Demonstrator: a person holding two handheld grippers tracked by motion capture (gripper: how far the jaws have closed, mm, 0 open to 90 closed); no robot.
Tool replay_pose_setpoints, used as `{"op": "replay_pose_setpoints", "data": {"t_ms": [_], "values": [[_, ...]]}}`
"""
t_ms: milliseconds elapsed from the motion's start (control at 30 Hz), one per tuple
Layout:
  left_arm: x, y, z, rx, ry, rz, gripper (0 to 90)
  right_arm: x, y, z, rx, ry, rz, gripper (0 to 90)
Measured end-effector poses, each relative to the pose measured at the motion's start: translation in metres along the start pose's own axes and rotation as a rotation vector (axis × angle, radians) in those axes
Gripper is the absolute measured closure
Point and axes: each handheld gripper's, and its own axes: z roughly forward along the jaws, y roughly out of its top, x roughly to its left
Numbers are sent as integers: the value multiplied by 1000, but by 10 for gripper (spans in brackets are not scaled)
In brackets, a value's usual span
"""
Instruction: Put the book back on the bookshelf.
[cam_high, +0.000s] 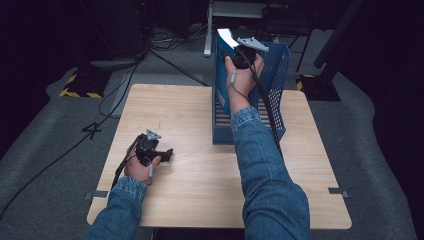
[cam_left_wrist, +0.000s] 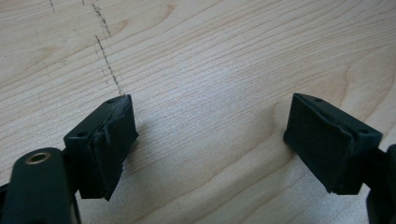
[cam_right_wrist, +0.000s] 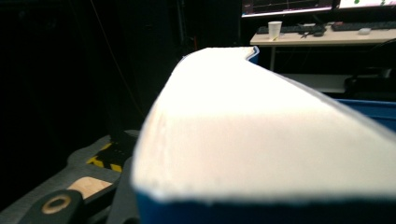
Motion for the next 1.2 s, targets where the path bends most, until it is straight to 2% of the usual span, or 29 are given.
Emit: {"op": "replay_pose_setpoints", "data": {"t_ms": [100,200,433,700,900,1000,1033,1200], "values": [[0,0,0,0,1,1,166,9,-6,3,-7,-24,-33,601],[0,0,0,0,1,0,165,13,-12,4,-28,-33,-38,602],[0,0,0,0,1,0,165,5,-29,3,-11,-24,6,605],[0,0,0,1,0,-1,166,9,-42,4,-30,-57,-52,606],[0,0,0,0,1,1,166,10,-64,10,-10,-69,-37,605],[0,0,0,0,2,3,165,9,-73,9,-30,-59,-24,603],[0,0,0,0,2,3,165,9,-75,8,-31,-63,-34,602],[0,0,0,1,2,2,165,5,-86,3,-66,-77,-23,598]]}}
